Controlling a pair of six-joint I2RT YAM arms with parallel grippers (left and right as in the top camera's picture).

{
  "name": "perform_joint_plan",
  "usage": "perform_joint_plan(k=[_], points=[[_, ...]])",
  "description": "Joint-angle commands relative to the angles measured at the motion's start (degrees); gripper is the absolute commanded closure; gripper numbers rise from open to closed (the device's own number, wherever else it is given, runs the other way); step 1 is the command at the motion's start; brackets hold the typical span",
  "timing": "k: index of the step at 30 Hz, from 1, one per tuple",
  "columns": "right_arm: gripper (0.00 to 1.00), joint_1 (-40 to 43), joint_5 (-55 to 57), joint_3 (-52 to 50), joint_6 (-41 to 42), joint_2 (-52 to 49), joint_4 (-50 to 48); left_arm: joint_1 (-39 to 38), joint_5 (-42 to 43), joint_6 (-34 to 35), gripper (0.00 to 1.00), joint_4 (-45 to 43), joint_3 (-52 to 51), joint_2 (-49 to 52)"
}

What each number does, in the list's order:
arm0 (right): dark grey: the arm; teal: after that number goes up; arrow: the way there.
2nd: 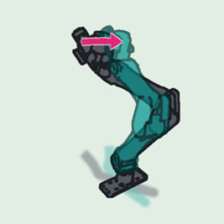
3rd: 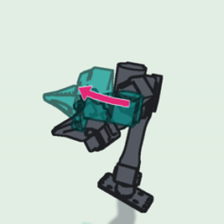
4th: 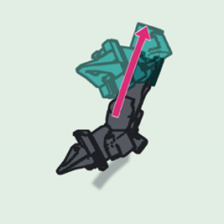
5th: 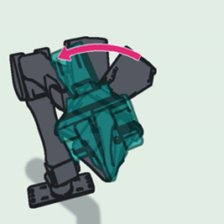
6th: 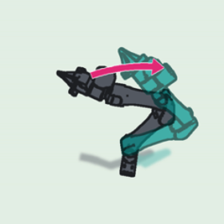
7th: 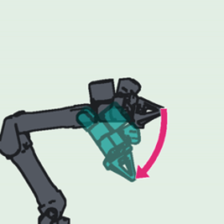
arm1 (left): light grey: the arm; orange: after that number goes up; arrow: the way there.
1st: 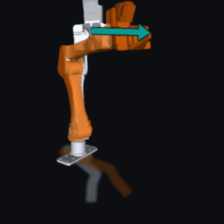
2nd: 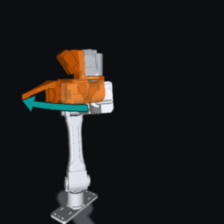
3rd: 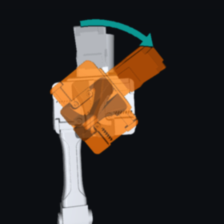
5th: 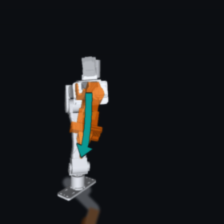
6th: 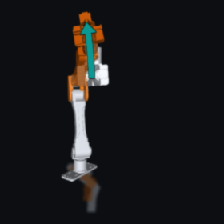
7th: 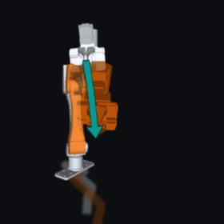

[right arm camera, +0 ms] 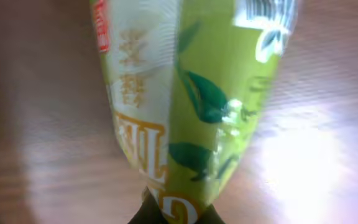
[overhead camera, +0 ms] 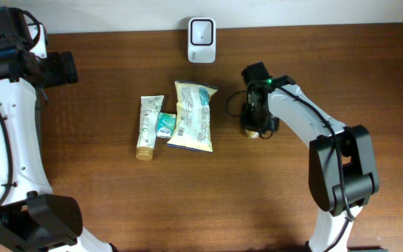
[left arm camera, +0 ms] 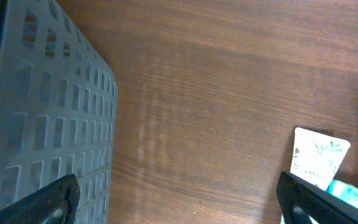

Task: Scan the item barcode

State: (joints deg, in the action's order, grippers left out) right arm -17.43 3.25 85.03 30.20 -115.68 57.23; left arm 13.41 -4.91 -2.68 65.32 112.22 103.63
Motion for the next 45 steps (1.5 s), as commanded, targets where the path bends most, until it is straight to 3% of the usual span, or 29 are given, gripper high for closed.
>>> perform_joint_plan(k=[1,3,12,17,19,21,24,26,29,31,34,37,40,44,45], points=[[0.96,-3.28,25.79,3.8,-2.56,1.2,8.22,0.15,0.17,-1.07,0.01,-0.07,-0.11,0.17],[0.96,-6.19,36.98,3.8,-2.67,1.01,11.74,0.15,0.17,-1.07,0.01,-0.07,-0.11,0.17],[0.96,-12.83,37.44,3.76,-11.85,-10.97,9.29,0.15,0.17,-1.07,0.01,-0.07,-0.11,0.17],[0.58,-18.03,26.88,4.02,-14.6,-10.99,9.31,0.15,0.17,-1.07,0.01,-0.07,-0.11,0.17],[0.51,-19.1,22.88,5.7,-15.06,-10.99,9.46,0.15,0.17,-1.07,0.01,-0.07,-0.11,0.17],[0.5,-19.3,17.14,8.13,-15.45,-9.86,9.94,0.15,0.17,-1.07,0.01,-0.07,-0.11,0.17],[0.5,-17.35,10.1,11.63,-16.46,-3.8,11.28,0.15,0.17,-1.07,0.01,-0.07,-0.11,0.17],[0.43,-14.51,8.85,12.04,-16.5,1.7,12.5,0.15,0.17,-1.07,0.01,-0.07,-0.11,0.17],[0.28,-6.8,8.02,11.96,-21.73,4.98,13.05,0.15,0.17,-1.07,0.01,-0.07,-0.11,0.17],[0.19,-1.88,-1.29,10.38,-29.86,4.15,11.54,0.15,0.17,-1.07,0.01,-0.07,-0.11,0.17],[0.13,4.9,-15.26,4.37,-38.75,3.54,6.49,0.15,0.17,-1.07,0.01,-0.07,-0.11,0.17],[0.12,7.45,-22.93,-0.59,-42.95,3.54,2.05,0.15,0.17,-1.07,0.01,-0.07,-0.11,0.17],[0.12,7.61,-23.15,-6.12,-43.28,3.39,-3.93,0.15,0.17,-1.07,0.01,-0.07,-0.11,0.17],[0.23,7.8,-19.74,-11.65,-41.86,3.3,-10.82,0.15,0.17,-1.07,0.01,-0.07,-0.11,0.17],[0.31,7.82,-18.82,-12.72,-40.41,3.3,-12.94,0.15,0.17,-1.07,0.01,-0.07,-0.11,0.17]])
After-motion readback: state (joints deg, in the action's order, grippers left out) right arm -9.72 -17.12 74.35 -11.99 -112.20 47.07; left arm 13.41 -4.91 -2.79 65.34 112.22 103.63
